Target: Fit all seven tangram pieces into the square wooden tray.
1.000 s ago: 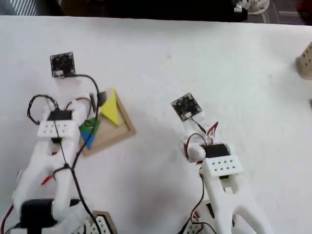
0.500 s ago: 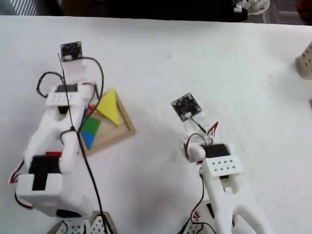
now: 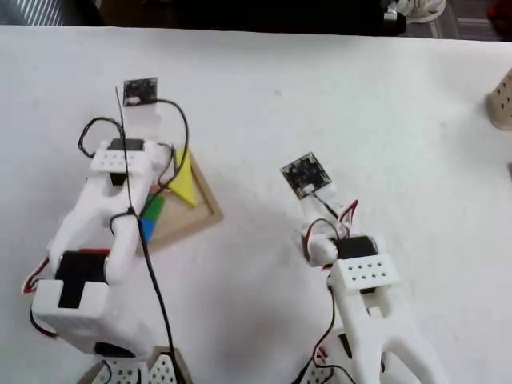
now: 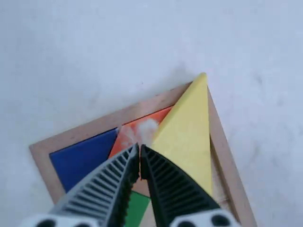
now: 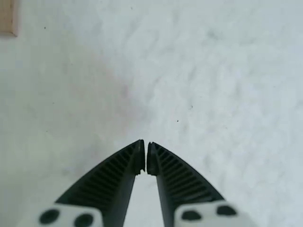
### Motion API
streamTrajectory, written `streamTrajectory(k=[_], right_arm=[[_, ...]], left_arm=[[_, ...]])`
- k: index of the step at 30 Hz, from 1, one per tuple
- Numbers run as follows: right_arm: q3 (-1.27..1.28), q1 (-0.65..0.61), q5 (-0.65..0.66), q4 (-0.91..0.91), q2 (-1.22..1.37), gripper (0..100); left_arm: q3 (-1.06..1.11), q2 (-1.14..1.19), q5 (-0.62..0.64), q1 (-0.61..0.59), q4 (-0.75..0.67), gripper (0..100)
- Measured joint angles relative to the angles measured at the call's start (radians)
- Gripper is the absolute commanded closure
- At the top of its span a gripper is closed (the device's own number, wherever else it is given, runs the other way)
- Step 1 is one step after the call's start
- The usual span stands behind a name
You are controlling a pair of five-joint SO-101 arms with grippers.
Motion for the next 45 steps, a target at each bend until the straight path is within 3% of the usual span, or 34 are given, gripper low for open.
streamTrajectory(k=[13, 27, 35, 40, 45], right_arm=[[0.0, 0.0, 0.0, 0.0, 0.0, 98.1], [0.0, 0.0, 0.0, 0.0, 0.0, 98.1], [0.0, 0.002, 0.0, 0.0, 0.0, 98.1], [0.0, 0.0, 0.0, 0.0, 0.0, 98.1], [0.0, 0.002, 0.0, 0.0, 0.0, 98.1]], left_arm=[[0.011, 0.0, 0.002, 0.003, 0.003, 98], [0.049, -0.014, 0.0, 0.114, 0.083, 98], [0.186, -0.141, 0.0, 0.11, -0.02, 98], [0.242, -0.259, 0.0, 0.005, -0.035, 98], [0.338, -0.416, 0.002, -0.227, 0.006, 97]])
